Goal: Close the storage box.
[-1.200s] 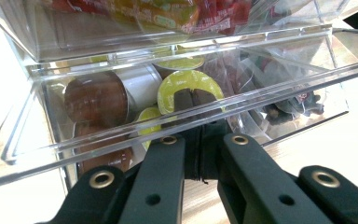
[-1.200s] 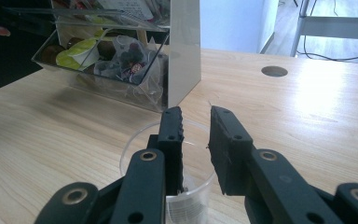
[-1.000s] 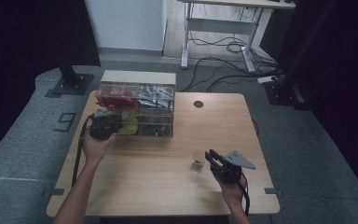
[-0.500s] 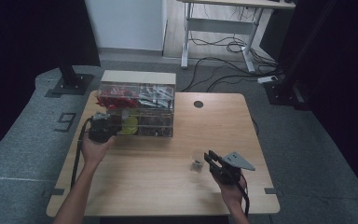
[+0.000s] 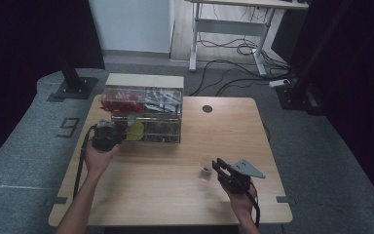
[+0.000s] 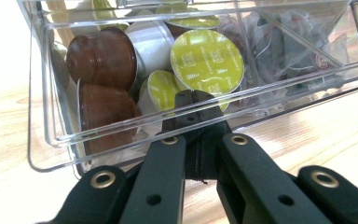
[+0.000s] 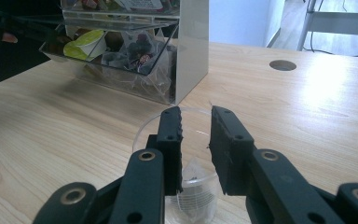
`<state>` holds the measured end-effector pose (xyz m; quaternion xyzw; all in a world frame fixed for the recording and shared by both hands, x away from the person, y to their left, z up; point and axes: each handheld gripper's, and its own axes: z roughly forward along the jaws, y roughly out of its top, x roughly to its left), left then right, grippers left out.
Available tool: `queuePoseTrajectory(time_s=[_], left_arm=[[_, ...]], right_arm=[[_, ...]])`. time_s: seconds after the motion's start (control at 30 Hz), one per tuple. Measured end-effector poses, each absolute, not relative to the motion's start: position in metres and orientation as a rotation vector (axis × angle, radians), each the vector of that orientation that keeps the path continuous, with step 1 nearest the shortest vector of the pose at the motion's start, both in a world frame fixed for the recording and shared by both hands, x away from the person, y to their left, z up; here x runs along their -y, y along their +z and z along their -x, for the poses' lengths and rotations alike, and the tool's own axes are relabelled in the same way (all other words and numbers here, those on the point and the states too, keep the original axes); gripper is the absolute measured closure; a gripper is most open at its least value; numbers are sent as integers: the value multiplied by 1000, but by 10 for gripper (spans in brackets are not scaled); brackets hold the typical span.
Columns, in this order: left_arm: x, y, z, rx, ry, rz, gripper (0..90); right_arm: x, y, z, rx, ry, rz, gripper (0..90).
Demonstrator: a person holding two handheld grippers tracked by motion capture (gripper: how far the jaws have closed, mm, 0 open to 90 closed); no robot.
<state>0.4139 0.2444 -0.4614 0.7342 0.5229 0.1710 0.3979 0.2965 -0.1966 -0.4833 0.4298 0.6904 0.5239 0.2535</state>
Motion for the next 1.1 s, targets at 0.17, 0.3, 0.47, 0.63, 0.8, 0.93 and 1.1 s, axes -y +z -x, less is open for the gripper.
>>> queuePoseTrajectory(time_s=[0.17, 0.3, 0.47, 0.63, 0.8, 0.93, 1.1], left_arm=[[-244, -463, -414, -1326, 429, -1863, 895], [-244, -465, -413, -1326, 426, -1866, 895], [-245, -471, -413, -1336, 419, -1867, 895], [-247, -474, -413, -1336, 397, -1854, 895], [-246, -475, -411, -1337, 398, -1855, 895], [-247, -477, -410, -1337, 397, -1856, 896], [-248, -480, -408, -1337, 393, -1851, 896]], right_arm=[[196, -483, -295, -1880, 1426, -1167, 726], [195, -483, -295, -1881, 1426, -1166, 725], [196, -483, -295, -1877, 1426, -1168, 726], [196, -484, -295, -1883, 1425, -1165, 725], [195, -484, -294, -1883, 1425, -1165, 726], [196, -484, -294, -1878, 1426, -1168, 725], [196, -484, -294, -1881, 1425, -1168, 726]])
